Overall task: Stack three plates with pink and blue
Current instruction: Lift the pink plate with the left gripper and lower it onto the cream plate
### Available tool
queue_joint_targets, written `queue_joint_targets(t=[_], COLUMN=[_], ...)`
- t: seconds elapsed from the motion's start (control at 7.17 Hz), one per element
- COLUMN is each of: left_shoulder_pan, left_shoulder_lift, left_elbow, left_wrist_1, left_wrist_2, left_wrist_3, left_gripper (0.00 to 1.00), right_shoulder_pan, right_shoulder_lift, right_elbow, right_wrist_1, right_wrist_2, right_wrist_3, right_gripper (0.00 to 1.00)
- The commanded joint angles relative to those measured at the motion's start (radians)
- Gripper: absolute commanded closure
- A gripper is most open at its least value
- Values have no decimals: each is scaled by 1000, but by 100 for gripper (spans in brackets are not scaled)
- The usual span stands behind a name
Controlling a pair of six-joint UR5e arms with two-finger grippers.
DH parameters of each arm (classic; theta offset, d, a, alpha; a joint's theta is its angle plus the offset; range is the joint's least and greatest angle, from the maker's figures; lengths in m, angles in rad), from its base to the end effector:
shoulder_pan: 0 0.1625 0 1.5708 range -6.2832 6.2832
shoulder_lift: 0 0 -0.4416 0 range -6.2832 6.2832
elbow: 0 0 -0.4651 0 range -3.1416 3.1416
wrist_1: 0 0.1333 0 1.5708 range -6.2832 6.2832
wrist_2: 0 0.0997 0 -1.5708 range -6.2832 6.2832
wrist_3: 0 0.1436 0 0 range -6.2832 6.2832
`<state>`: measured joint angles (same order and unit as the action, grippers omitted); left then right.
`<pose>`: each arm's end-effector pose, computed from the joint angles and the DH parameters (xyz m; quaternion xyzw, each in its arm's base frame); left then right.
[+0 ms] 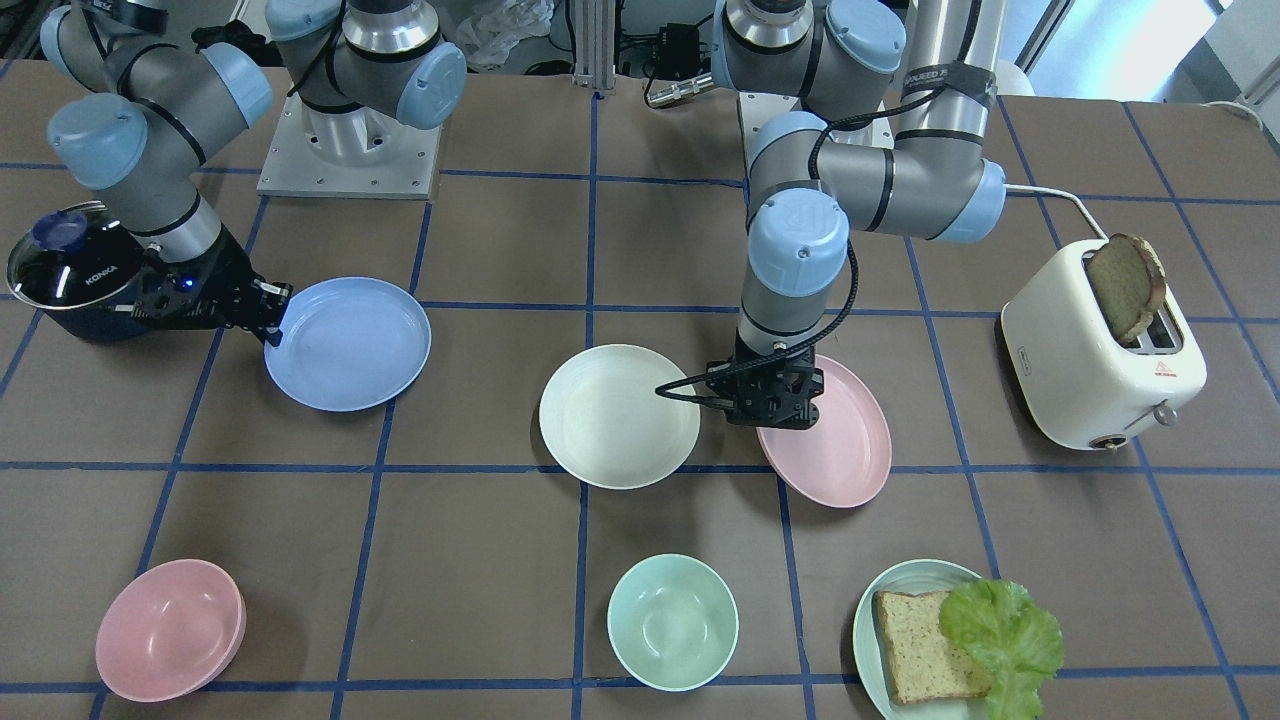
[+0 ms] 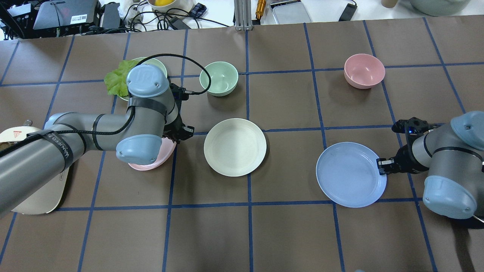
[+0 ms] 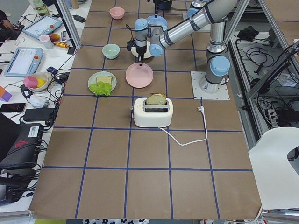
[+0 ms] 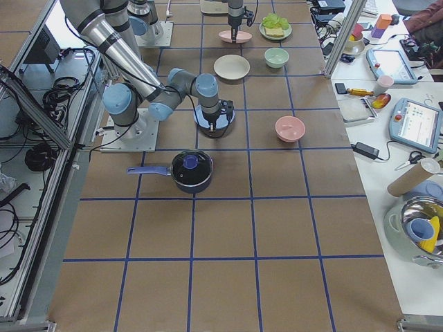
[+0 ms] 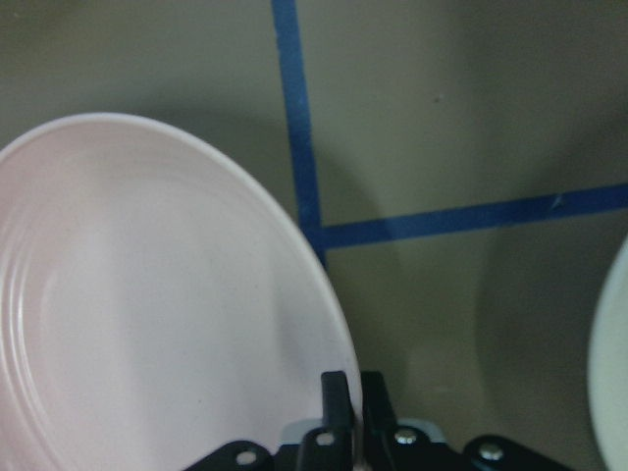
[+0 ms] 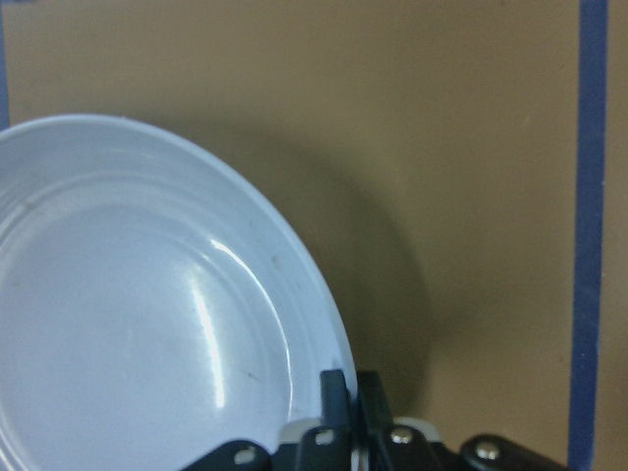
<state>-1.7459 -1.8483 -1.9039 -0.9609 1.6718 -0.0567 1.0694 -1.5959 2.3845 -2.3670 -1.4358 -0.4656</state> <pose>-0.2218 -0.5717 0.1776 0.0591 0.9970 -0.0055 0.0502 -0.0668 -0.4395 0.1325 0.0176 0.9976 -0.0347 0.0580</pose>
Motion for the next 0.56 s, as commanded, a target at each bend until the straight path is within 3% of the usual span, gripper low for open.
queue_joint_targets(t=[0.0, 0.14, 0.42], left_shoulder_pan=[-143, -205, -324], left_shoulder_lift=[-29, -58, -113], left_elbow=[217, 270, 311], left_wrist_1=[-226, -245, -234], left_wrist_2=[-3, -10, -11], left_wrist_3=[-186, -271, -389], left_gripper=[100, 100, 100], right_shoulder_pan=[3, 4, 4], right_shoulder_lift=[-18, -16, -6], right_elbow=[-158, -232, -324], right_wrist_1=[229, 312, 363], right_wrist_2=[0, -1, -3], right_wrist_3=[4, 2, 8], right_gripper=[100, 100, 100])
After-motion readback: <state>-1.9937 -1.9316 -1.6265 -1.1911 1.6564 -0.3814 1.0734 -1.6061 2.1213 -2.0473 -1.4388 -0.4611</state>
